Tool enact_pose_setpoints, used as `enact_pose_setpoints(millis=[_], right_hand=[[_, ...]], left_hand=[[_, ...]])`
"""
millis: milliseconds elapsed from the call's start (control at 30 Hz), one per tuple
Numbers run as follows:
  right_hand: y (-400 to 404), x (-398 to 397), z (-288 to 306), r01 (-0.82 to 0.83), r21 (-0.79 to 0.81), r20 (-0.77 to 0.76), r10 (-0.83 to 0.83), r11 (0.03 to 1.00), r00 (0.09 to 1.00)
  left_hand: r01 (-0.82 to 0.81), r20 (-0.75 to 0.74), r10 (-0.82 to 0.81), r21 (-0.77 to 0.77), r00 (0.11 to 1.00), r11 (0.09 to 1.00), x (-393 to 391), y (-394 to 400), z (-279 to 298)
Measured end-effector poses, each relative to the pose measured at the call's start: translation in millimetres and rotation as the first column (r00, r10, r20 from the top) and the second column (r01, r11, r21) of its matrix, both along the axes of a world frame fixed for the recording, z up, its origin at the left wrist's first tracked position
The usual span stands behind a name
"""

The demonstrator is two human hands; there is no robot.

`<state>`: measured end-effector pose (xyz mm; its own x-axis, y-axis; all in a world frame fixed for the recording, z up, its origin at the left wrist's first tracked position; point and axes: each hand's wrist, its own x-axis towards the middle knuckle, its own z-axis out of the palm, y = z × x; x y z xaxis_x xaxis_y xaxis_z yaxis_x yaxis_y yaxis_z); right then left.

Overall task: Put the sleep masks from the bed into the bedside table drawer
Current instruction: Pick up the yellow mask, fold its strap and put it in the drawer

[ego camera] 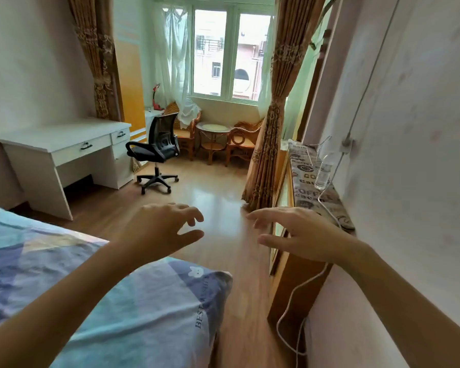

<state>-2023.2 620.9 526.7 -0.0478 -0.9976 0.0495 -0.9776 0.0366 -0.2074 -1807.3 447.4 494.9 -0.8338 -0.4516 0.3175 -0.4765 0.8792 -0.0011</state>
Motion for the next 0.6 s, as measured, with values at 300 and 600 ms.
enact_pose_setpoints(millis=[300,600], right_hand=[[-166.2,-133.6,16.1,-0.127,0.010,-0.030,0.128,0.992,0.991],[-328.1,-237.0,20.3,-0.191,-0.011,-0.098,0.189,0.982,0.977]], left_hand=[[-0.107,-0.014,0.107,-0.017,0.994,0.994,-116.0,-144.9,10.0],[-0.142,0.006,0.142,-0.029,0.990,0.989,-229.4,-294.8,6.4]])
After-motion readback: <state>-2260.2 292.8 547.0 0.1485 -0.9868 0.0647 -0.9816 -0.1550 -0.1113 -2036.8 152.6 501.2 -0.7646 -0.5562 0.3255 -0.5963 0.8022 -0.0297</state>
